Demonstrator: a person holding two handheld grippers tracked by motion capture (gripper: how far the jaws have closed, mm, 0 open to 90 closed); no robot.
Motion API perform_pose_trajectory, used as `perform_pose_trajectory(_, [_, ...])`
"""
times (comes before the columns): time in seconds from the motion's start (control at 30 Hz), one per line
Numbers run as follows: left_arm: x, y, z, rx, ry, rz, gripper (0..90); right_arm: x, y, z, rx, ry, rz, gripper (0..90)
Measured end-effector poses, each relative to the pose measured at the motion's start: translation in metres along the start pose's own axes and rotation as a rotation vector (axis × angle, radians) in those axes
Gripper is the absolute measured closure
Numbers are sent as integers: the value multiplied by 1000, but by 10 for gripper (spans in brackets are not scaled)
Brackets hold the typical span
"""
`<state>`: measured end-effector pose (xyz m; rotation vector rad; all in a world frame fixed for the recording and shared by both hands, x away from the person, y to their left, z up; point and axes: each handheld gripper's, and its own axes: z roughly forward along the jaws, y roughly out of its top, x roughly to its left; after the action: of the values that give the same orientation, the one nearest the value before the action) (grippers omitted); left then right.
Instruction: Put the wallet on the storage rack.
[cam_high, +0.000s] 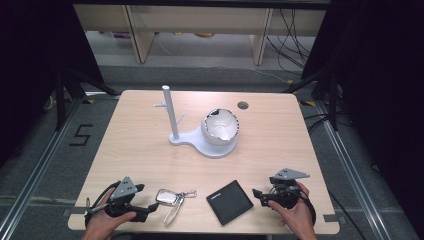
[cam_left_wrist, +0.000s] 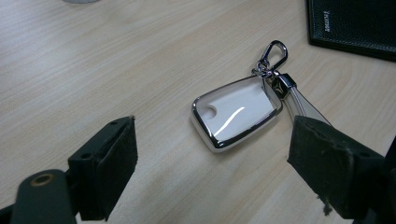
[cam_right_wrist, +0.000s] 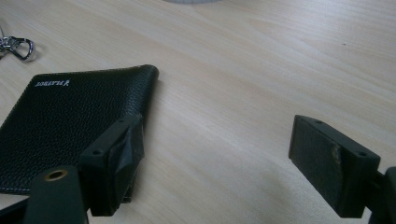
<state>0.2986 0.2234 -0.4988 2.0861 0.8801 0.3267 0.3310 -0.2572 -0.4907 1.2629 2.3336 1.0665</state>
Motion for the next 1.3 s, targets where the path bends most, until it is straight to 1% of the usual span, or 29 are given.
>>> perform_pose_trajectory(0.1, [0,0,0,1,0,2,151,1,0,-1,-4,-4,12,192])
perform_pose_trajectory(0.13, [-2,0,1,-18,1,-16,151,1,1,-1,-6,-3,10,192])
perform_pose_trajectory(0.17, [-2,0,1,-16,1,-14,150,1,1,-1,-8,-2,13,192])
perform_pose_trajectory(0.2, [-1,2,0,7,3,8,151,0,2,-1,-7,12,19,195])
perform_pose_trajectory(0.23, [-1,2,0,7,3,8,150,0,2,-1,-7,12,19,195])
perform_pose_trajectory(0.27, [-2,2,0,-6,17,9,151,0,2,-1,-5,21,23,196])
perform_pose_trajectory(0.3, [-4,3,1,-17,5,2,151,0,2,-1,-5,21,23,196])
perform_pose_trajectory(0.33, [-5,5,0,-7,7,12,151,0,1,0,-3,19,29,196])
perform_pose_trajectory(0.37, [-9,6,2,-23,11,3,151,0,1,1,11,35,28,196])
perform_pose_trajectory(0.4, [-12,8,3,-29,1,14,151,2,1,2,4,37,50,201])
perform_pose_trajectory(0.43, [-12,8,3,-29,1,14,150,2,1,2,4,37,50,201])
perform_pose_trajectory(0.47, [-15,10,4,-22,-1,28,150,1,1,2,7,54,46,206])
perform_pose_trajectory(0.5, [-19,13,6,-10,-8,36,151,3,2,3,-1,70,69,210])
perform_pose_trajectory(0.53, [-25,16,9,-6,-11,50,153,2,3,2,-3,68,52,210])
perform_pose_trajectory(0.6, [-28,18,11,-6,-6,65,158,2,3,2,-9,81,62,210])
perform_pose_trajectory(0.63, [-32,19,13,-20,-14,46,158,2,3,2,-9,81,62,210])
perform_pose_trajectory(0.67, [-38,22,17,-4,-17,78,158,4,3,3,-19,117,114,210])
perform_pose_trajectory(0.7, [-38,22,17,-4,-17,78,159,4,3,3,-19,117,114,210])
perform_pose_trajectory(0.73, [-45,25,22,-4,-44,88,158,2,4,3,-23,117,94,210])
perform_pose_trajectory(0.77, [-45,25,22,-4,-44,88,159,2,4,3,-23,117,94,210])
perform_pose_trajectory(0.9, [-58,33,33,0,-72,135,170,4,6,4,-28,136,87,216])
perform_pose_trajectory(0.93, [-63,35,36,4,-72,162,218,6,8,4,-18,123,87,218])
perform_pose_trajectory(1.03, [-69,39,42,-10,-92,154,230,7,9,5,-21,149,80,218])
perform_pose_trajectory(1.07, [-75,41,47,-28,-105,157,294,8,10,6,-28,146,76,219])
perform_pose_trajectory(1.1, [-75,41,47,-28,-105,157,308,8,10,6,-28,146,76,219])
perform_pose_trajectory(1.13, [-80,44,51,-12,-116,187,324,8,11,5,-30,150,76,222])
perform_pose_trajectory(1.23, [-85,45,56,-8,-122,199,400,9,11,5,-32,157,74,229])
perform_pose_trajectory(1.27, [-89,46,59,-2,-131,201,400,10,11,5,-24,160,81,230])
perform_pose_trajectory(1.3, [-91,47,61,-2,-144,216,461,10,11,6,-30,166,70,230])
